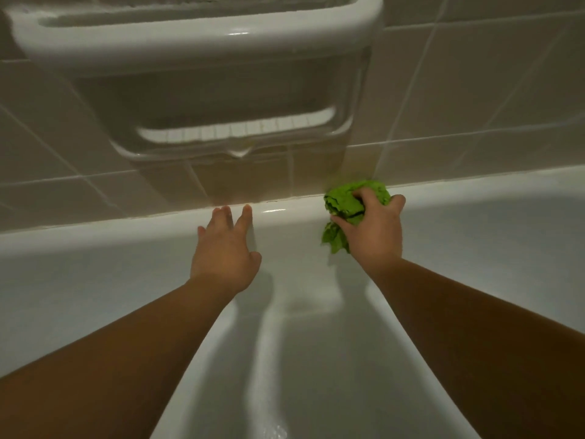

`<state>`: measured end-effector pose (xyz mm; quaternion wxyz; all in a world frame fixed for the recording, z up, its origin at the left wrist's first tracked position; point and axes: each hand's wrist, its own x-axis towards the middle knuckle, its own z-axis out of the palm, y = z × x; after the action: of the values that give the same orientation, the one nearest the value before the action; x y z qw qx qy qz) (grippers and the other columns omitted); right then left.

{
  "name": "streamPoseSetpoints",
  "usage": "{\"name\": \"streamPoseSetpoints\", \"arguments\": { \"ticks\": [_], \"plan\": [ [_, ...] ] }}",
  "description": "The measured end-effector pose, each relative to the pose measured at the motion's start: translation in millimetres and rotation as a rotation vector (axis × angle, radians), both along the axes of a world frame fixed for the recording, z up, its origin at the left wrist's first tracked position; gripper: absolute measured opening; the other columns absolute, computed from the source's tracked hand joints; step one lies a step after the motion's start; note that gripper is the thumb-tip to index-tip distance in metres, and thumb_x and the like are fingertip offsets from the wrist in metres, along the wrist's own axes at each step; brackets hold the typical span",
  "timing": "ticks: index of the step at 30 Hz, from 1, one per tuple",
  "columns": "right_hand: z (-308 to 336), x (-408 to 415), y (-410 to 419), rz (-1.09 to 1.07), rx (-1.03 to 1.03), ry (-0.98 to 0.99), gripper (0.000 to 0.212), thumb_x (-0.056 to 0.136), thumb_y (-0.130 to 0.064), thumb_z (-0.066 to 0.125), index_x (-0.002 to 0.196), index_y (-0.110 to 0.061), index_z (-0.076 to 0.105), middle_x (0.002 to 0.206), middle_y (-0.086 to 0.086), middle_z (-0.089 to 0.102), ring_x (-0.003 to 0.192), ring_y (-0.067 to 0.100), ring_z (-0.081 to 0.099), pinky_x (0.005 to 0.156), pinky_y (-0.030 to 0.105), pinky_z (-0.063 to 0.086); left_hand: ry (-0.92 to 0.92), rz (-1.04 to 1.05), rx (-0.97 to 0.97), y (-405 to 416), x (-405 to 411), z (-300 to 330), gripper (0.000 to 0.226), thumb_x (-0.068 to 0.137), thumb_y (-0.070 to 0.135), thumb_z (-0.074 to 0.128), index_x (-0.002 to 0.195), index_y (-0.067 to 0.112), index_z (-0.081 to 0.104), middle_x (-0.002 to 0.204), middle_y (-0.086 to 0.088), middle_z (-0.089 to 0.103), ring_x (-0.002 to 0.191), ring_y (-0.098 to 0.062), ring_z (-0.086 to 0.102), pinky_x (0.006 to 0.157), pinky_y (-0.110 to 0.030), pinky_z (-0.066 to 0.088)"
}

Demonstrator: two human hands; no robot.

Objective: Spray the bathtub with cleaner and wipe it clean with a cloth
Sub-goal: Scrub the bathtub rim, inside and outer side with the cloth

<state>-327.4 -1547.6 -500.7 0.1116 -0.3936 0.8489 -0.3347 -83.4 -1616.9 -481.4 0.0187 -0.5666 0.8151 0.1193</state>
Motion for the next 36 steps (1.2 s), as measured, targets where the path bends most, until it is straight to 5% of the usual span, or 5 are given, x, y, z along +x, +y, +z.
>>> {"name": "streamPoseSetpoints", "arguments": {
  "ticks": [5,14,19,26,36],
  "plan": [
    [0,-74,23,-0.133,-0.043,-0.038,0.05,0.084,-0.042,0.082,0.127,-0.029,0.061,0.119,0.0,0.029,0.079,0.023,0.057,0.098,0.036,0.052,0.002,-0.093,0.006,6,-27,3,0.078,0.093,0.028,0.058,0.16,0.023,0.019,0.165,0.002,0.015,0.14,-0.038,0.043,0.101,-0.044,0.049],
    [-14,-60,20,-0.052,-0.114,-0.076,0.051,0.082,-0.052,0.078,0.127,-0.04,0.056,0.118,-0.001,0.03,0.09,0.028,0.061,0.097,0.034,0.052,-0.099,-0.39,-0.008,4,-77,4,0.081,0.1,0.048,0.048,0.165,0.03,0.003,0.172,0.009,-0.006,0.159,-0.02,0.009,0.12,-0.037,0.032],
    [-9,-134,27,-0.375,-0.172,-0.163,0.044,0.087,-0.041,0.074,0.128,-0.034,0.061,0.118,0.001,0.03,0.076,0.025,0.058,0.094,0.029,0.05,0.006,-0.665,0.002,-15,-124,8,0.081,0.09,0.065,0.034,0.164,0.036,0.016,0.166,0.018,0.003,0.155,-0.007,0.018,0.12,-0.029,0.03],
    [-21,-156,38,-0.326,-0.231,-0.096,0.065,0.074,-0.066,0.078,0.128,-0.038,0.057,0.116,0.0,0.028,0.086,0.025,0.057,0.092,0.03,0.051,0.086,-1.108,-0.082,-49,-196,-7,0.073,0.097,0.052,0.046,0.161,0.019,0.034,0.167,-0.002,0.029,0.151,-0.014,0.031,0.121,-0.026,0.03],
    [-31,-210,37,-0.512,-0.307,-0.053,0.05,0.08,-0.045,0.078,0.125,-0.031,0.062,0.114,0.006,0.036,0.079,0.024,0.053,0.083,0.034,0.055,0.08,-1.35,-0.272,-51,-257,-32,0.098,0.087,0.059,0.061,0.159,0.0,0.029,0.167,-0.018,0.024,0.156,-0.029,0.022,0.125,-0.038,0.026]
  ]
}}
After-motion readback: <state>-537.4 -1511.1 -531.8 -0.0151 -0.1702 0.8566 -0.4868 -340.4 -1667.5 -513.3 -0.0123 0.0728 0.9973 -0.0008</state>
